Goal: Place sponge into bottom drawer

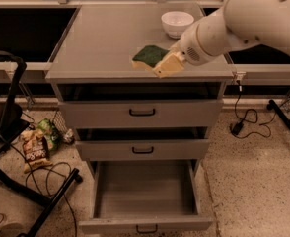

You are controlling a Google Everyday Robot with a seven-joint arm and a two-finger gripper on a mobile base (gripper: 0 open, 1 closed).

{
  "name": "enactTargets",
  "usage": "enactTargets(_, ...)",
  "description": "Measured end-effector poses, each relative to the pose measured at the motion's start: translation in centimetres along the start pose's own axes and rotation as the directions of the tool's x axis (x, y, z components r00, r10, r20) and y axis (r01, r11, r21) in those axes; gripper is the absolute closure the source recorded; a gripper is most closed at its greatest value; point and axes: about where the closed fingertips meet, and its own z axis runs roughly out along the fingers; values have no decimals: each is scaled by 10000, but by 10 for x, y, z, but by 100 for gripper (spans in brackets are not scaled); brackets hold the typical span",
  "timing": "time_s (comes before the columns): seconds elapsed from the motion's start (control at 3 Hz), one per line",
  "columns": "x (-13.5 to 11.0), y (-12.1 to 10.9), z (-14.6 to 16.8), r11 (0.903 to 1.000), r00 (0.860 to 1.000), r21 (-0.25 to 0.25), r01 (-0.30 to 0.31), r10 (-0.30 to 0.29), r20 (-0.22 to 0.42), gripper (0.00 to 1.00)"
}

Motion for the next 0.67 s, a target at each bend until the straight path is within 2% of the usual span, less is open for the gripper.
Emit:
enactTargets(0.33, 65, 38, -89, 9971, 9927, 704, -300, 379, -1147, 100)
enactTargets(0.67, 146, 68, -101, 9901, 9840, 813, -1147, 1244, -1272, 100)
